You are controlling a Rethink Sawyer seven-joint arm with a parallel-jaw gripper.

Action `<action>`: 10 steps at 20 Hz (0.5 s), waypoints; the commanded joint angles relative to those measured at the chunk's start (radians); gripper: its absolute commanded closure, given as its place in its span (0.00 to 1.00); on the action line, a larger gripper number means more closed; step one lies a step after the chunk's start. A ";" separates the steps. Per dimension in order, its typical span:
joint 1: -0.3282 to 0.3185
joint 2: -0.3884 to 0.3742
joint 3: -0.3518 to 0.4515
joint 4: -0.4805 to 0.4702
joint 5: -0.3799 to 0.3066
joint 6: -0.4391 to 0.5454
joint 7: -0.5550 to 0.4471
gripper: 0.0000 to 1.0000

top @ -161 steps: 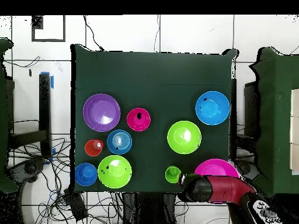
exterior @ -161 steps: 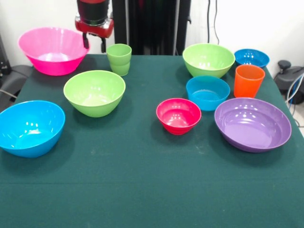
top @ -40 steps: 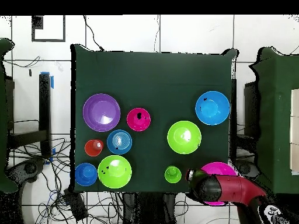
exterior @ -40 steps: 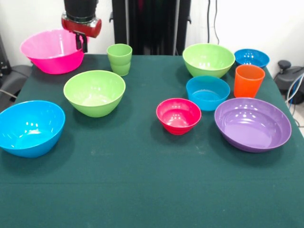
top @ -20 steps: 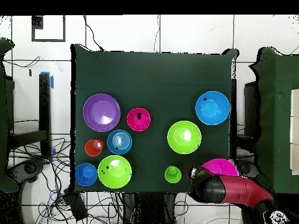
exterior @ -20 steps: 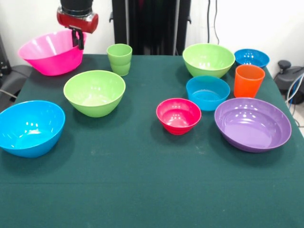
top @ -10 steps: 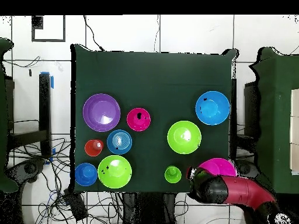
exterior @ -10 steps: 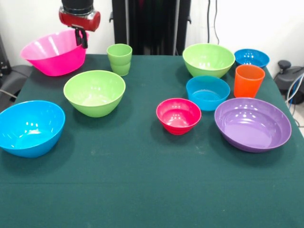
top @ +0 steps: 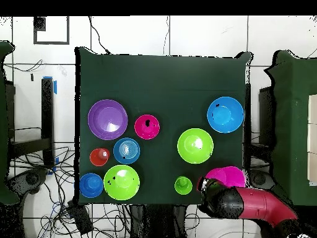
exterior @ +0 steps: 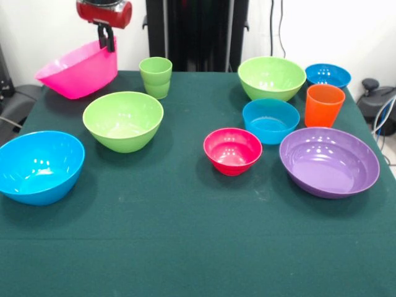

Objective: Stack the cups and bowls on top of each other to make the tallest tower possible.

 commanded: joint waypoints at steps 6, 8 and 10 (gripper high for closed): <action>-0.003 -0.170 0.185 0.079 0.130 0.242 -0.222 1.00; -0.011 -0.186 0.207 0.078 0.145 0.258 -0.231 1.00; -0.019 -0.206 0.228 0.075 0.164 0.279 -0.244 1.00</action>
